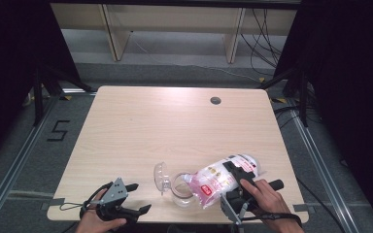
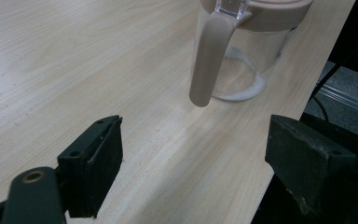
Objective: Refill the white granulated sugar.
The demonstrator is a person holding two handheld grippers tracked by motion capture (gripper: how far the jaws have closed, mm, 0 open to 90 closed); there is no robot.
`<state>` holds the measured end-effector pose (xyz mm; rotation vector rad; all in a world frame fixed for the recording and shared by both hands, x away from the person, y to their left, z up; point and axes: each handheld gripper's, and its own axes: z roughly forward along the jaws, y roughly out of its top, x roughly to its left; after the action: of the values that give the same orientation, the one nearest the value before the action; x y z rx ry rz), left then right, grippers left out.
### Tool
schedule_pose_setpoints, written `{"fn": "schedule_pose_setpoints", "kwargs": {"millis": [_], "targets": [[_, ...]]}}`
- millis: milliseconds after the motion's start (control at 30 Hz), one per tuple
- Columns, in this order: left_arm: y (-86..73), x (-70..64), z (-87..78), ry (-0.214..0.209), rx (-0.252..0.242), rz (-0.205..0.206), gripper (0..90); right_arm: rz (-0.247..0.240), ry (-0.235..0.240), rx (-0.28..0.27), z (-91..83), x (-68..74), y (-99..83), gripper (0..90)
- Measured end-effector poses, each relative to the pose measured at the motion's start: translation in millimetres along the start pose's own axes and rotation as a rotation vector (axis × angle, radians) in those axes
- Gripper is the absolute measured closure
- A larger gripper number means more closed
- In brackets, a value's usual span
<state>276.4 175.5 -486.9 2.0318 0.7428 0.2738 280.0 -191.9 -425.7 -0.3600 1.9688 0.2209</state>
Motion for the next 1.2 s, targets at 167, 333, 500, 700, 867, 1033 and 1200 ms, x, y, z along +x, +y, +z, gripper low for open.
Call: {"fn": "schedule_pose_setpoints", "kwargs": {"millis": [167, 333, 500, 700, 867, 1033, 1200], "targets": [[0.1, 1.0, -1.2, 0.015, 0.023, 0.019, 18.5, -0.030, -0.010, 0.017, -1.2, 0.0, 1.1, 49.3], [-0.7, 0.1, 0.1, -0.001, -0.002, -0.001, 18.5, -0.085, -0.011, 0.032, -3.6, -0.9, 3.9, 49.5], [-0.9, 0.4, -0.2, 0.001, 0.001, -0.002, 18.5, -0.110, -0.016, 0.061, -4.7, 2.2, 7.9, 49.6], [-0.9, 0.3, -0.2, 0.000, 0.001, -0.004, 18.5, -0.150, -0.015, 0.075, -4.4, 3.5, 11.2, 49.8], [-0.7, 0.4, -0.6, 0.001, -0.002, -0.003, 18.5, -0.187, -0.024, 0.063, -3.2, 0.9, 12.5, 50.0], [-0.7, 0.3, -0.4, 0.000, 0.000, -0.003, 18.5, -0.186, -0.022, 0.045, -1.9, 0.4, 9.4, 50.2], [-0.7, 0.5, -0.6, 0.004, -0.001, 0.000, 18.5, -0.126, -0.015, 0.071, -4.0, 3.8, 8.7, 50.3]]}}
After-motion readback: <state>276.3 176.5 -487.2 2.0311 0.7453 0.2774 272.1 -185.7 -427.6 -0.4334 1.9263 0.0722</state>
